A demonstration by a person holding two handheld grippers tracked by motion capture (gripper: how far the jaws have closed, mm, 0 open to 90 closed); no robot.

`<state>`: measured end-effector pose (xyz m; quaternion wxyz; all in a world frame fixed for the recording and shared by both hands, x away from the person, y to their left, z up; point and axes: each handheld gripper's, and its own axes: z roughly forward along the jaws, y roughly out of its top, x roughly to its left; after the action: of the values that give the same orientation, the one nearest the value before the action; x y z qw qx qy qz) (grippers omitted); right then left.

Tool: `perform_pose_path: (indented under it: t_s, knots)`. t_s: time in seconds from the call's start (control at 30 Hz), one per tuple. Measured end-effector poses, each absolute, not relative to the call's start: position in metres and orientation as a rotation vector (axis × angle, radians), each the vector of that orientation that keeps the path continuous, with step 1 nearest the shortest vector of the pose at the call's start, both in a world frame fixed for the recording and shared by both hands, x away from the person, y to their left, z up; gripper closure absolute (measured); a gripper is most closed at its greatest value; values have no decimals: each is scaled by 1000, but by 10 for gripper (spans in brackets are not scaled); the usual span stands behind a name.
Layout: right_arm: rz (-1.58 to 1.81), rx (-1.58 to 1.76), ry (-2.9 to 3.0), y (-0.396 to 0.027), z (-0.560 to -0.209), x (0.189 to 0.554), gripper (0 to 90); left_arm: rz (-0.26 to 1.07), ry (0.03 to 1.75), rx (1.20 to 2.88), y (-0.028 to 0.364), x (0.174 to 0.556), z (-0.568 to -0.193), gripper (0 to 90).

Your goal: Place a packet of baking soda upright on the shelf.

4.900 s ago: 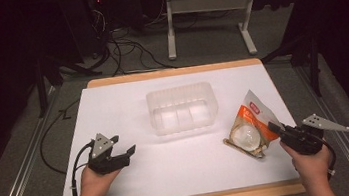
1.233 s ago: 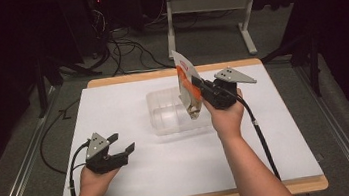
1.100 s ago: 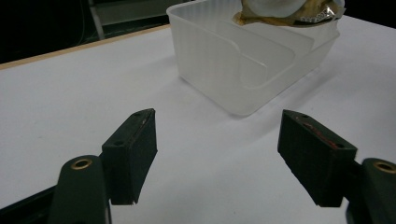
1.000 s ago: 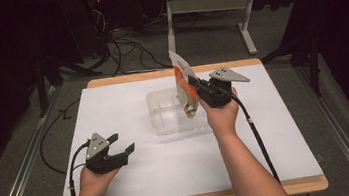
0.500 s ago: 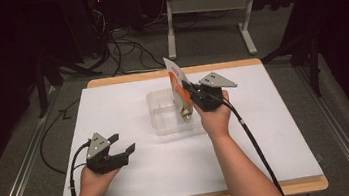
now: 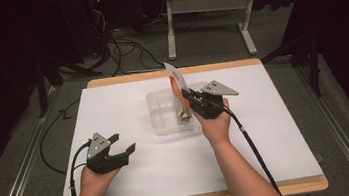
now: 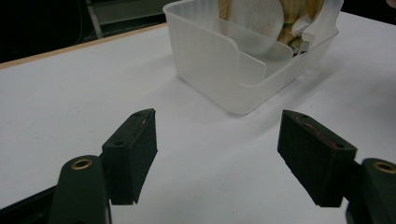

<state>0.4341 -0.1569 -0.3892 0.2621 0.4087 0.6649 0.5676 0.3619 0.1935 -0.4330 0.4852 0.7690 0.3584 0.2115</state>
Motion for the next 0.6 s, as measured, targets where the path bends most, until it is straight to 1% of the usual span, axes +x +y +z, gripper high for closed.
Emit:
perform_pose_path:
  t_s: [0.13, 0.2, 0.27, 0.3, 0.6]
  knots:
    - [1513, 1152, 1828, -157, -398, 434, 759, 515, 873, 1873, 193, 362, -433, 289]
    - [1505, 1170, 1849, -158, -403, 435, 790, 515, 874, 1874, 194, 362, -433, 289]
    - [1507, 1162, 1868, -158, -405, 434, 880, 516, 875, 1874, 194, 362, -433, 289]
    - [1492, 1158, 1874, -157, -405, 433, 895, 514, 876, 1873, 194, 362, -433, 288]
    - [1482, 1157, 1889, -154, -410, 426, 900, 513, 875, 1881, 193, 362, -434, 289]
